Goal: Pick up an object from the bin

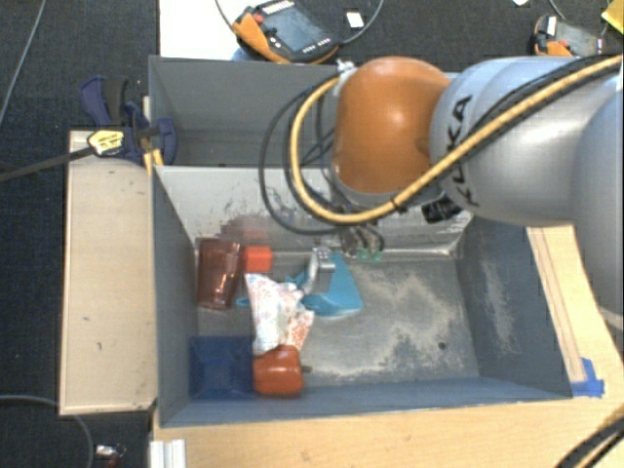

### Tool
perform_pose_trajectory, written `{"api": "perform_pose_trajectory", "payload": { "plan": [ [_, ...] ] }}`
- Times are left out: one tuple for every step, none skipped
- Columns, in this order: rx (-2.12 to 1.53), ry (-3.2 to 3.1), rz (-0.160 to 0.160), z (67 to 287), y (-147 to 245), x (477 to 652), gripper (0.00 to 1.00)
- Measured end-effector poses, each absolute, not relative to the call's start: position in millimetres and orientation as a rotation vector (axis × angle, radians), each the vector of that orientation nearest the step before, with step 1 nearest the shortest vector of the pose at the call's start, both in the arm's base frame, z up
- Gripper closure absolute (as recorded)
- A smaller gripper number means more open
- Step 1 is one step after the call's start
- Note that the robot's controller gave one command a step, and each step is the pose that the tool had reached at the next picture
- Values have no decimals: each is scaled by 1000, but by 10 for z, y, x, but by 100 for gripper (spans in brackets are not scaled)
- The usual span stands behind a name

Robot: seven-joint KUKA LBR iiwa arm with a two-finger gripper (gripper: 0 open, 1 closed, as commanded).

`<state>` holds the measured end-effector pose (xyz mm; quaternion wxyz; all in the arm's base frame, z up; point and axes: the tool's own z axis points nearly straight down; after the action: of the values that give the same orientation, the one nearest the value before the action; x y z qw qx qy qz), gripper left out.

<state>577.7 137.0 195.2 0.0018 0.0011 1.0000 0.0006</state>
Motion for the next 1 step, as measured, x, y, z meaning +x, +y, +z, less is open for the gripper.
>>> {"api": "perform_pose_trajectory", "payload": {
  "plan": [
    [320,3124,4,701,676,5832,0]
  ]
}}
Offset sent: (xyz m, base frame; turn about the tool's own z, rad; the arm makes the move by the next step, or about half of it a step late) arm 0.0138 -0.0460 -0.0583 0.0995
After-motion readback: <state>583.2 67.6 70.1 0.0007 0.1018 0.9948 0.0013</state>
